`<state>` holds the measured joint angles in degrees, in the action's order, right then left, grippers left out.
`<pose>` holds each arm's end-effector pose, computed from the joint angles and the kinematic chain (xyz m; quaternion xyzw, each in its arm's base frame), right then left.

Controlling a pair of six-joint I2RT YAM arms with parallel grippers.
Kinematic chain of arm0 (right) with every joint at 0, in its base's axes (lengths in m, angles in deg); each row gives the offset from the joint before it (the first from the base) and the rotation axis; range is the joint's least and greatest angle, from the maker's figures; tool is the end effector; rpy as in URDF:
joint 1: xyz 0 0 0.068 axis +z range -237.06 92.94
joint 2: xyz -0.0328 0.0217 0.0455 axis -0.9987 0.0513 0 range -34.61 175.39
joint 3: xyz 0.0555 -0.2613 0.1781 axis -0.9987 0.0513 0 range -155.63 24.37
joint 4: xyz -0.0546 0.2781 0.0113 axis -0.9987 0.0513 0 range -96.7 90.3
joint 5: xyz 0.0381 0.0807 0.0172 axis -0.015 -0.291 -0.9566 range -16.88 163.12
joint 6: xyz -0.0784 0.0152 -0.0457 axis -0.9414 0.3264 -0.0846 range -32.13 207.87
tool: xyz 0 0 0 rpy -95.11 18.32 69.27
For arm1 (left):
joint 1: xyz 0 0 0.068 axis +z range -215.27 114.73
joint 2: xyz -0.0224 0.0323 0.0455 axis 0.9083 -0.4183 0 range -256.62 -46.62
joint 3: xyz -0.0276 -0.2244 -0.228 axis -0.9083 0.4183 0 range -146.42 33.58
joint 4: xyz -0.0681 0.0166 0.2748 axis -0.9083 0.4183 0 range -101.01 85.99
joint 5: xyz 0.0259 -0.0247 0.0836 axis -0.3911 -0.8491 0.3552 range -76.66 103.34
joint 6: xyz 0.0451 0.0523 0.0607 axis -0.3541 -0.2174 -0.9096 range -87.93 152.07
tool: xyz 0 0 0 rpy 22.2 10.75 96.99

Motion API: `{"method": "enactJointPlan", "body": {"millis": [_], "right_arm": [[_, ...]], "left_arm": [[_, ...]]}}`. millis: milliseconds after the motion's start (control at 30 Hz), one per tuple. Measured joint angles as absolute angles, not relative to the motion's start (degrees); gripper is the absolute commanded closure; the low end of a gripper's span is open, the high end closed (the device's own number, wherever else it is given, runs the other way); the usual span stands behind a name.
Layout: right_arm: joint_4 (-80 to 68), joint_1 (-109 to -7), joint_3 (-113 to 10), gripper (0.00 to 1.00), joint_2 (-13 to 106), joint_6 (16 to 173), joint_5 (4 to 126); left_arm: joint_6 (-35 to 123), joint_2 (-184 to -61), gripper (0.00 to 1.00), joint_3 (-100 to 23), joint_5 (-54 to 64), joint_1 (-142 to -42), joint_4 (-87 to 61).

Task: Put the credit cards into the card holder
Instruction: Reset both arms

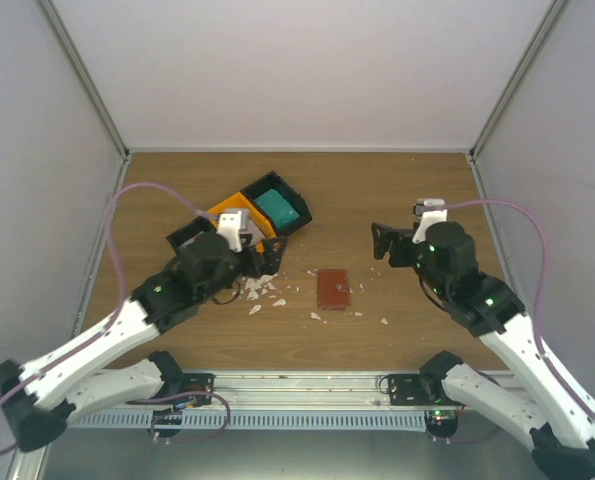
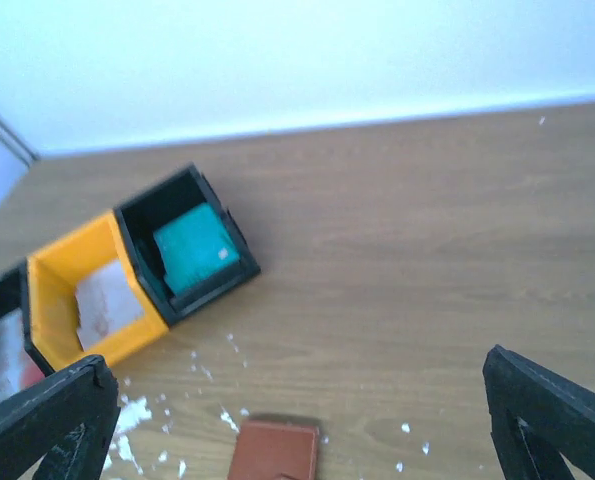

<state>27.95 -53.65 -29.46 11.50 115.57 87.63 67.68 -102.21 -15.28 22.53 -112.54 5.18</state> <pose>0.1766 0.0916 0.3653 0.0239 0.8478 0.1711 0.5015 0.1858 -0.1818 0.3398 0.0402 0.8310 -0.3144 0.4571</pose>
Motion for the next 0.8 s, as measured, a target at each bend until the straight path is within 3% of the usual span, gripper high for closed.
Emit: {"method": "enactJointPlan", "body": {"millis": [367, 800], "right_arm": [[30.5, -53.7, -31.9, 0.00, -5.7, 116.1, 97.7], [34.0, -53.7, -31.9, 0.00, -13.8, 117.8, 102.7]], "left_arm": [[61.4, -77.5, 0.01, -17.7, 35.5, -112.5, 16.4], [56.7, -70.7, 0.01, -21.1, 41.3, -112.5, 25.2]]}}
